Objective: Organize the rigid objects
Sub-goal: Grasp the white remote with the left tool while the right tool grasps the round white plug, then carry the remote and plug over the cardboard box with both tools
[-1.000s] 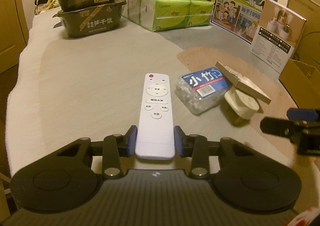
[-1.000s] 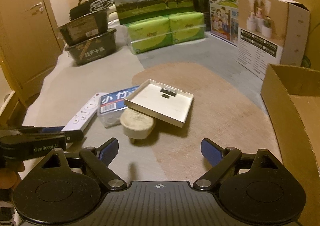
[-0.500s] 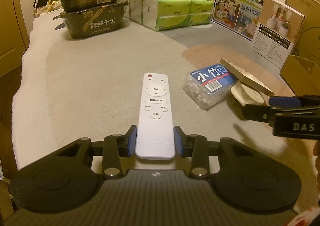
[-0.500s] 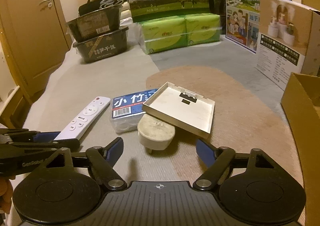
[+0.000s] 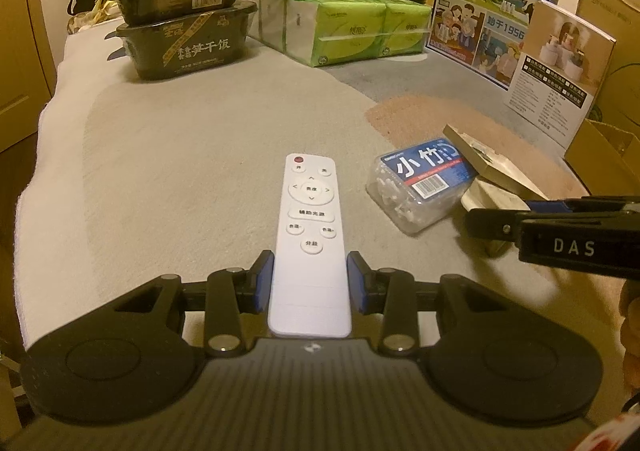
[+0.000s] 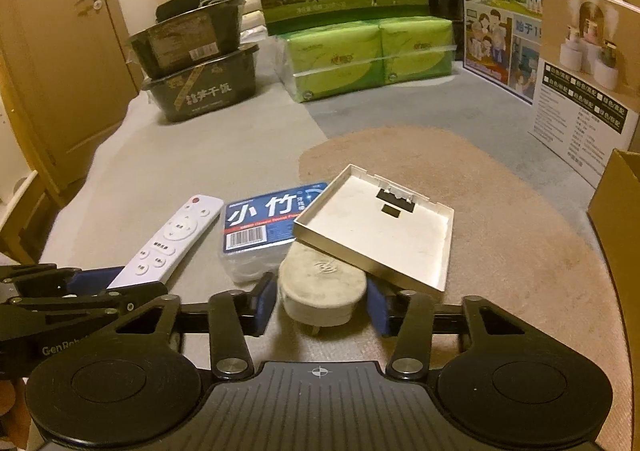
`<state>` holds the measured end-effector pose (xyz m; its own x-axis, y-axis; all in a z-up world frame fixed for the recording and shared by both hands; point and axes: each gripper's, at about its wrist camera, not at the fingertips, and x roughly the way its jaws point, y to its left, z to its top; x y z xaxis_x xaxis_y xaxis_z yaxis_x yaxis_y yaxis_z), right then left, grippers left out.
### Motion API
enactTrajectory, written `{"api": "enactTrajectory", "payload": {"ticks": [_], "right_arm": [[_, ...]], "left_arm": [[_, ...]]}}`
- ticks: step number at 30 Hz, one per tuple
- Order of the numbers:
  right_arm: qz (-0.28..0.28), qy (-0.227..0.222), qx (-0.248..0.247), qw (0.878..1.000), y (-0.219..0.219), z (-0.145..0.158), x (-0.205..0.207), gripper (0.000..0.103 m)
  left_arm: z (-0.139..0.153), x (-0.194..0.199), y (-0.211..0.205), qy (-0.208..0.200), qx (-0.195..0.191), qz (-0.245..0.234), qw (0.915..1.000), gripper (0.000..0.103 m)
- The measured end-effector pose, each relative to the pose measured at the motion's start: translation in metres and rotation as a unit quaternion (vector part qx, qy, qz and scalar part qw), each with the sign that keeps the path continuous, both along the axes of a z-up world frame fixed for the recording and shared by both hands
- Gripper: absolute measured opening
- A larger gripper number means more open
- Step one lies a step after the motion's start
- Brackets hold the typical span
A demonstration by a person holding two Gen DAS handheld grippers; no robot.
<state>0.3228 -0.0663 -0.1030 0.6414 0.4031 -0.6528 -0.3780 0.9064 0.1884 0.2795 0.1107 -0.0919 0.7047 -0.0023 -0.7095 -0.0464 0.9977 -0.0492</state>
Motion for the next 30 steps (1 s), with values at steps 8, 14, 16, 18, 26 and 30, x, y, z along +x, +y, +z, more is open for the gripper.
{"api": "enactTrajectory", "payload": {"ticks": [8,14,16,18,26,30], "right_arm": [[0.006,0.005,-0.013,1.0,0.001,0.004,-0.009,0.046],[0.004,0.011,-0.016,1.0,-0.004,0.006,-0.03,0.046],[0.003,0.014,-0.016,1.0,-0.007,0.007,-0.04,0.046],[0.001,0.018,-0.015,1.0,-0.011,0.008,-0.051,0.046],[-0.014,0.03,-0.013,0.999,-0.03,0.012,-0.091,0.046],[-0.019,0.036,-0.009,0.999,-0.038,0.011,-0.104,0.046]], "left_arm": [[0.001,-0.009,-0.004,0.006,0.003,-0.009,0.9999,0.035],[0.002,-0.032,-0.01,0.01,0.002,-0.014,0.9998,0.035],[0.002,-0.045,-0.014,0.011,0.004,-0.019,0.9997,0.035],[0.002,-0.057,-0.016,0.012,0.006,-0.021,0.9997,0.035],[0.004,-0.09,-0.027,0.013,0.008,-0.023,0.9996,0.035],[0.005,-0.09,-0.03,0.011,0.01,-0.024,0.9996,0.035]]}}
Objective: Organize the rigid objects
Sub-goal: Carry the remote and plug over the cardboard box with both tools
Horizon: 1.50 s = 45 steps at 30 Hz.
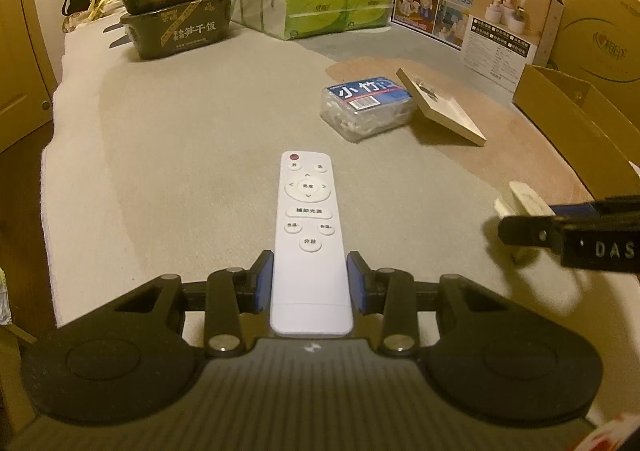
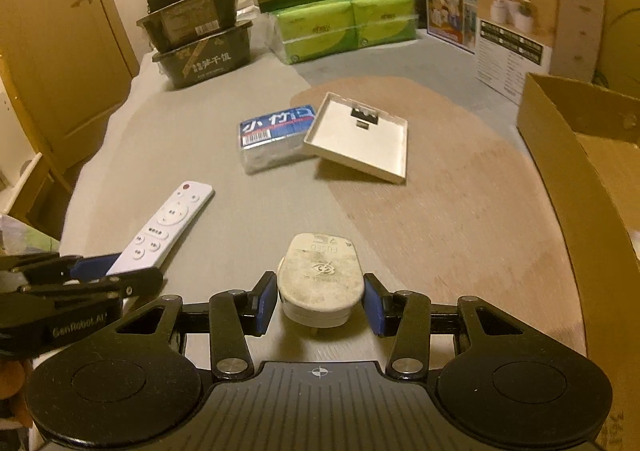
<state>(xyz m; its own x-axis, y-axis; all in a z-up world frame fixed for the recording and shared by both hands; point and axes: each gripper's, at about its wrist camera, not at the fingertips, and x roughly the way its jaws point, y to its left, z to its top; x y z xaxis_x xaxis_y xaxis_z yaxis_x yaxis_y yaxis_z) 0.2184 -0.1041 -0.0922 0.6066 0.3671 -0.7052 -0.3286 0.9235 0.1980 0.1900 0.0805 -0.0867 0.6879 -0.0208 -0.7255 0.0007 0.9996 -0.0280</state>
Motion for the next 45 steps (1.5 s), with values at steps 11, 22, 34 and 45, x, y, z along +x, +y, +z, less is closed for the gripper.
{"api": "enactTrajectory", "payload": {"ticks": [11,22,34,45], "right_arm": [[0.009,-0.017,-0.006,1.0,0.001,-0.004,-0.006,0.046],[0.01,-0.025,-0.005,1.0,0.003,-0.007,0.001,0.046],[-0.003,-0.04,-0.004,0.999,-0.004,0.002,-0.009,0.045],[-0.013,-0.053,0.004,0.999,-0.017,0.017,-0.029,0.045]], "left_arm": [[-0.002,0.026,-0.002,-0.007,0.008,-0.004,0.9999,0.036],[-0.006,0.035,-0.003,-0.004,0.013,-0.006,0.9999,0.035],[0.0,0.016,-0.007,0.002,-0.011,-0.008,0.9999,0.035],[0.019,-0.011,-0.017,-0.009,-0.017,-0.006,0.9998,0.035]]}}
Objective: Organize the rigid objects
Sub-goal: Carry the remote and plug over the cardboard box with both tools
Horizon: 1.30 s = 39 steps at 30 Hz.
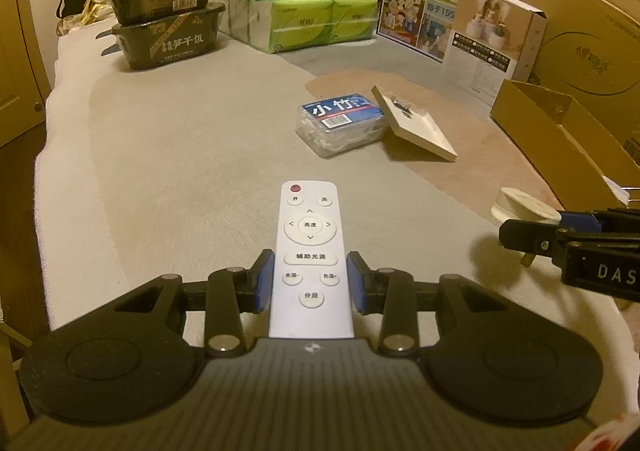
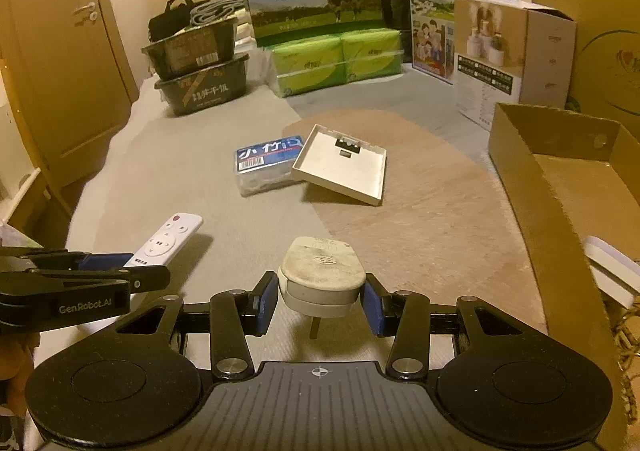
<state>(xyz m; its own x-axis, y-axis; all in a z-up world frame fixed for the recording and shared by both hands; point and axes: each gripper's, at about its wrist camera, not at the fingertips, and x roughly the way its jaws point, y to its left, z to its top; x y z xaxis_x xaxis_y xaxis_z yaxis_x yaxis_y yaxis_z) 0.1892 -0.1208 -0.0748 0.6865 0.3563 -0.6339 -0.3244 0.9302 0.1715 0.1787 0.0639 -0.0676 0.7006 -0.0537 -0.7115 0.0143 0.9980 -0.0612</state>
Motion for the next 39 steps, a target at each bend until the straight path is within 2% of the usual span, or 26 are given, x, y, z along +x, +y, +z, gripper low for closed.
{"api": "enactTrajectory", "payload": {"ticks": [17,27,39], "right_arm": [[-0.03,-0.03,0.018,0.999,-0.043,0.039,-0.044,0.045],[-0.064,-0.052,0.02,0.996,-0.084,0.062,-0.07,0.045],[-0.109,-0.067,0.018,0.992,-0.134,0.078,-0.09,0.045]], "left_arm": [[0.042,-0.028,-0.048,-0.027,-0.007,-0.033,0.9991,0.035],[0.066,-0.036,-0.088,-0.048,-0.005,-0.07,0.9964,0.035],[0.083,-0.036,-0.14,-0.06,-0.013,-0.12,0.9908,0.035]]}}
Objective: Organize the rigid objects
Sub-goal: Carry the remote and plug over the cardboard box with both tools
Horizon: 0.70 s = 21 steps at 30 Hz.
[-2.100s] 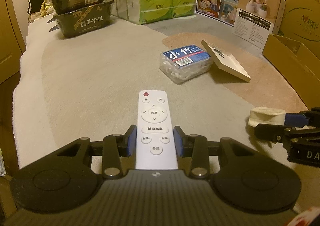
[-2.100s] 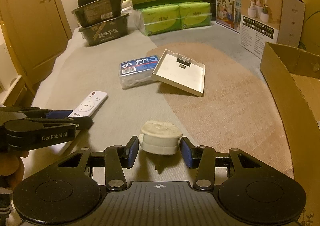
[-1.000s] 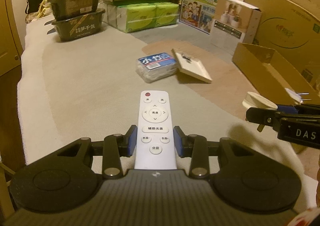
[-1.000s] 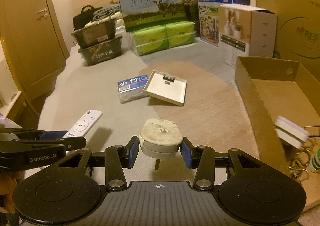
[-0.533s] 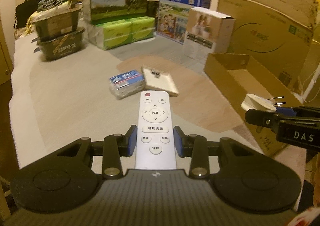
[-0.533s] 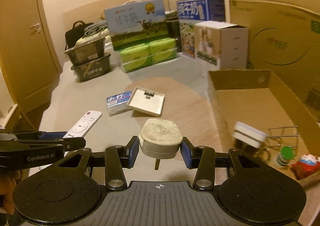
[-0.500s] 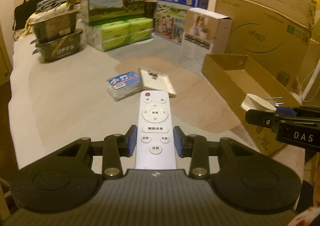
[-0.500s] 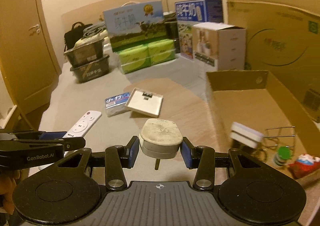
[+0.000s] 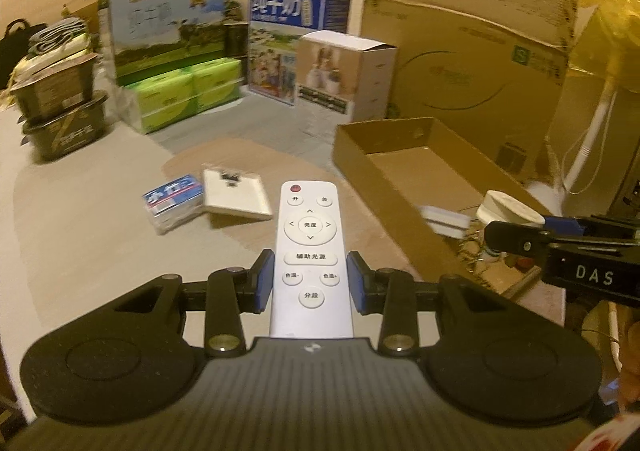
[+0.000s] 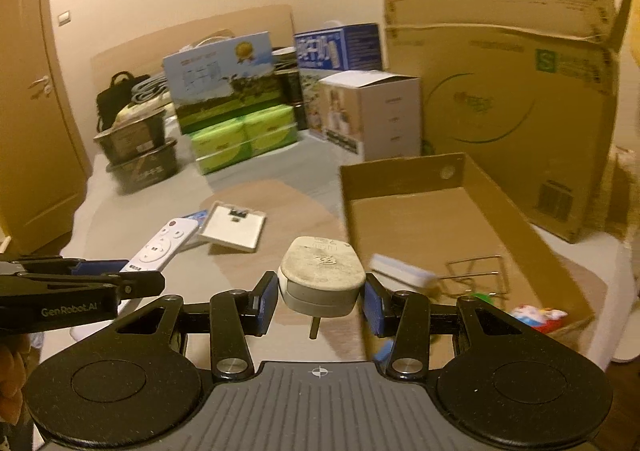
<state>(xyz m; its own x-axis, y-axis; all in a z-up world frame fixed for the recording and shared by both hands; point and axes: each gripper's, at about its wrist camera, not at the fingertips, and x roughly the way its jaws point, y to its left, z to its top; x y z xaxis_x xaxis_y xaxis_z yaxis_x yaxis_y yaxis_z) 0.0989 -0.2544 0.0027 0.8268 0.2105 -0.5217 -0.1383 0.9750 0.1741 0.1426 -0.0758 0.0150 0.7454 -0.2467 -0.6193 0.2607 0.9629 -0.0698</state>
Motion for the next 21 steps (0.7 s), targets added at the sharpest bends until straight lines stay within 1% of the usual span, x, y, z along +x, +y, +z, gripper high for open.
{"api": "enactTrajectory", "payload": {"ticks": [11,21], "right_arm": [[-0.044,-0.01,-0.009,0.999,-0.047,0.008,-0.006,0.045],[-0.068,-0.014,-0.018,0.997,-0.081,0.01,0.001,0.045]], "left_arm": [[0.011,0.012,-0.051,-0.005,-0.009,-0.043,0.999,0.035],[0.016,0.028,-0.09,-0.007,-0.012,-0.073,0.9972,0.035]]}}
